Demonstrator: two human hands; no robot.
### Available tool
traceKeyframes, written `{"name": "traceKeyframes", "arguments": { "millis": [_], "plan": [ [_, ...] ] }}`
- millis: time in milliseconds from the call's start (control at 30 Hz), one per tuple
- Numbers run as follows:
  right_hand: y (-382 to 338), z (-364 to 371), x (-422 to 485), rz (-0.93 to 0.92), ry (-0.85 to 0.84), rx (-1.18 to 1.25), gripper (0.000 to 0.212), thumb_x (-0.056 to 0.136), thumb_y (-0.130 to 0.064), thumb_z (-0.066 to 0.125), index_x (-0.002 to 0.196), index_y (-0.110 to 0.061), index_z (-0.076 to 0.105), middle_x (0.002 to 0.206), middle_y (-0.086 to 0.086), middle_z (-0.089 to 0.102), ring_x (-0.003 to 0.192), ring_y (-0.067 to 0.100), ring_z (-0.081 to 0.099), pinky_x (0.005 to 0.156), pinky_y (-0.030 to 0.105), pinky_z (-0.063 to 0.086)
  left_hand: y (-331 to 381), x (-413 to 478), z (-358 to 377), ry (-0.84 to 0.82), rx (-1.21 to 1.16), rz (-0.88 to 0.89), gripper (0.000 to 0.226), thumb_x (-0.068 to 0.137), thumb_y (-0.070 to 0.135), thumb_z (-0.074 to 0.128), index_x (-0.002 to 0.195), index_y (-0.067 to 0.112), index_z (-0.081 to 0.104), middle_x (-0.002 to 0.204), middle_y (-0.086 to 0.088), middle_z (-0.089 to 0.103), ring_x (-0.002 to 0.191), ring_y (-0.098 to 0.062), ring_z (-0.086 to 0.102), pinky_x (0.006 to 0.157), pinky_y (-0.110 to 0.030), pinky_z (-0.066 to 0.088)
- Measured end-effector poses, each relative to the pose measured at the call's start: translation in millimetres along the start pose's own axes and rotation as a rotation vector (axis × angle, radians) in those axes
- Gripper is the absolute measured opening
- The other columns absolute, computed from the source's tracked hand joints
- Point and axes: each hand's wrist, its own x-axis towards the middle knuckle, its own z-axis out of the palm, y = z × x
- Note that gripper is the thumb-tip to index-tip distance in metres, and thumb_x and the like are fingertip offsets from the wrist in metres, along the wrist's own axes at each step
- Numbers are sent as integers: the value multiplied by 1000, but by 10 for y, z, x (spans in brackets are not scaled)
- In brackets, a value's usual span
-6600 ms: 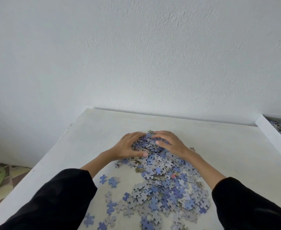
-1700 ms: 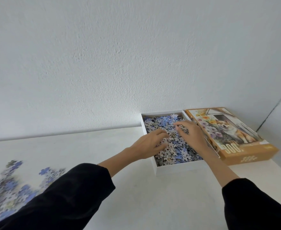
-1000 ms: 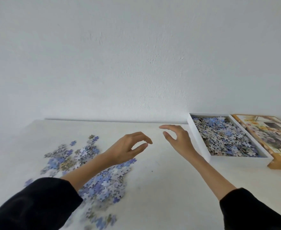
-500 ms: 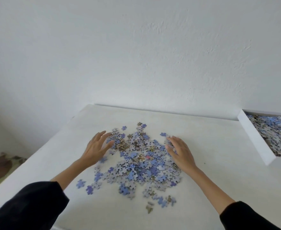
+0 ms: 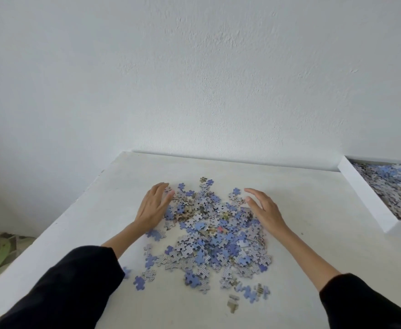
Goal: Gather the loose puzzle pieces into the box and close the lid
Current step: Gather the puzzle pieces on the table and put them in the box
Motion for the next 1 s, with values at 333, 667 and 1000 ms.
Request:
{"name": "traceKeyframes", "arguments": {
  "millis": [333, 667, 1000],
  "plan": [
    [75, 131, 381, 93, -226, -128, 53, 96, -47, 27, 145, -30, 19, 154, -6, 12, 142, 11, 6, 113, 37, 7, 75, 507, 246, -297, 6, 138, 61, 93, 58, 8, 148, 33, 8, 156, 6, 14, 143, -10, 12, 111, -27, 3],
    [65, 135, 243, -100, -242, -55, 46, 89, -43, 49, 133, -32, 44, 134, -10, 49, 125, 7, 41, 106, 42, 34, 165, 623, 322, -329, -211, 438, 46, 95, 54, 27, 135, 35, 41, 135, 16, 46, 119, 4, 47, 95, -11, 37],
    [30, 84, 218, -20, -100, 81, 38, 90, -38, 51, 128, -36, 48, 134, -12, 47, 125, 4, 37, 108, 35, 29, 436, 988, 581, -488, -42, 305, 56, 96, 54, 25, 147, 30, 22, 154, 5, 22, 141, -9, 17, 114, -32, 6]
  ]
}}
